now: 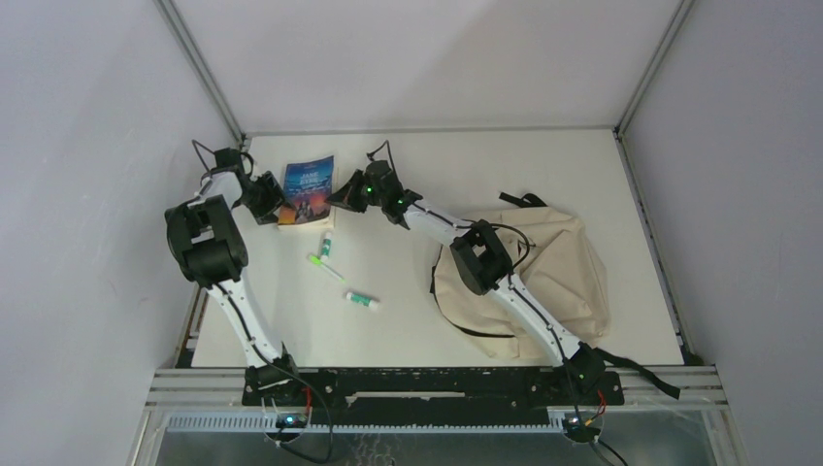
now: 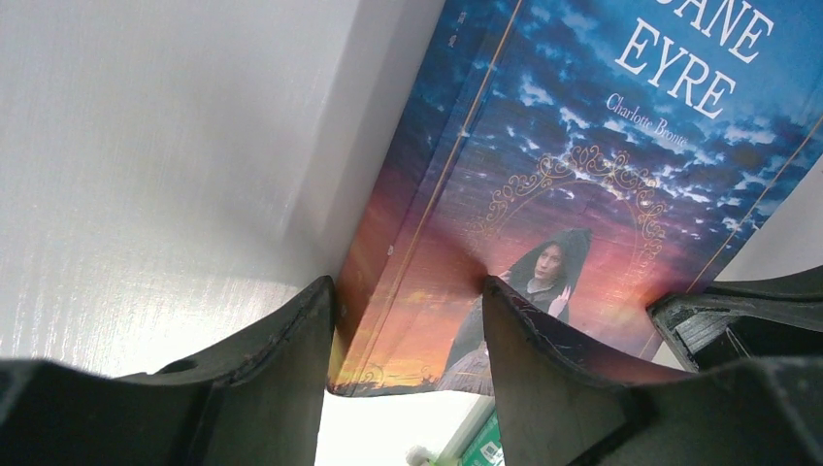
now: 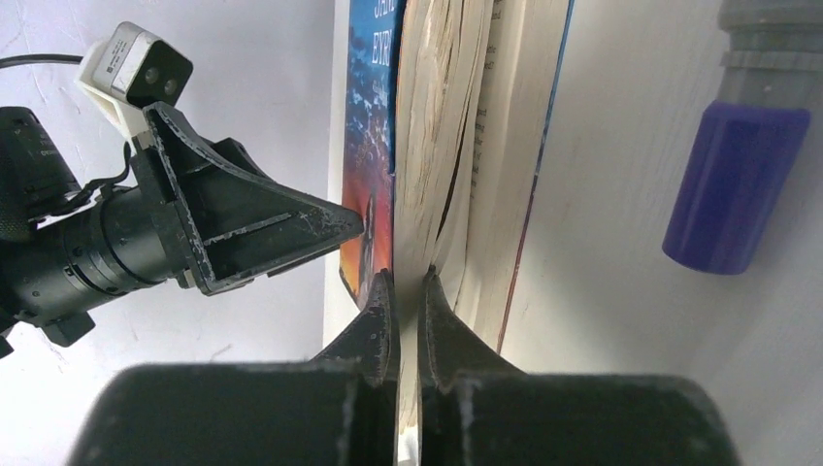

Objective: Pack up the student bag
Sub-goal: Pick up the book from the center of the board.

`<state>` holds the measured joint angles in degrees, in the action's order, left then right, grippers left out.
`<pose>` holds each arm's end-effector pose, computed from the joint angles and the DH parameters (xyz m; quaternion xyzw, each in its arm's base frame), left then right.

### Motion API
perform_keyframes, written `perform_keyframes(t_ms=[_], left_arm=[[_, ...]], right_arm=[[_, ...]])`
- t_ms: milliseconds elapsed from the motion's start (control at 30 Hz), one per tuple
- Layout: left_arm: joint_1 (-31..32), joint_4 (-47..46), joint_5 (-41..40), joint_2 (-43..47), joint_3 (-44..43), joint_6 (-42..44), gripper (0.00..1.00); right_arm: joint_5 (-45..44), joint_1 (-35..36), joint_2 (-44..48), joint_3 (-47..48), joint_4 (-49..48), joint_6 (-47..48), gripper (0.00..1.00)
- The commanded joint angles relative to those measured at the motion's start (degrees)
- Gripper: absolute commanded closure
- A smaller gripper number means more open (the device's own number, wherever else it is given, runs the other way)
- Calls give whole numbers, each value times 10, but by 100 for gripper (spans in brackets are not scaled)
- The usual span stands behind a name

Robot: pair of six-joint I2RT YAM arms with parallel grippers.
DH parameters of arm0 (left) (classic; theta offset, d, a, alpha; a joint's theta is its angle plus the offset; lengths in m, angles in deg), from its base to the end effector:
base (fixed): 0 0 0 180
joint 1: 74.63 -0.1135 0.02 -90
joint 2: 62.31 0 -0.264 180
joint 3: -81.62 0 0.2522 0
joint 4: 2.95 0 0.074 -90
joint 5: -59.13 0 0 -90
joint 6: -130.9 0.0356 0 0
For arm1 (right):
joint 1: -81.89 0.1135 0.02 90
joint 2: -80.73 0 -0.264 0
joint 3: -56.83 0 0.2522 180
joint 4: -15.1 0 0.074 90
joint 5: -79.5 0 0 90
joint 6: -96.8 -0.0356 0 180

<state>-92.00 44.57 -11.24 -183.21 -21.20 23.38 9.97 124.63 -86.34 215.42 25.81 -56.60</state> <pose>0.4233 0.1199 0.1638 -0.2544 0.9296 -0.1669 0.2080 0.4529 0.4354 0.1001 0.0426 0.8076 0.5428 0.2268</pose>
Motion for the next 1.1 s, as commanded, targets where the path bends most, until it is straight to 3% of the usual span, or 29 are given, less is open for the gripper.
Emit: perform_keyframes(t_ms=[0, 200, 533, 1067], left_arm=[[38, -2, 33, 25, -12, -4, 40], [31, 5, 8, 80, -18, -7, 40], [12, 2, -18, 152, 6, -16, 39], [-13, -23, -13, 212, 71, -38, 38]], right_arm=[[62, 40, 43, 19, 0, 22, 100], [80, 41, 107, 12, -54, 40, 100], [86, 42, 89, 17, -162, 8, 100], [100, 20, 163, -16, -177, 62, 100]])
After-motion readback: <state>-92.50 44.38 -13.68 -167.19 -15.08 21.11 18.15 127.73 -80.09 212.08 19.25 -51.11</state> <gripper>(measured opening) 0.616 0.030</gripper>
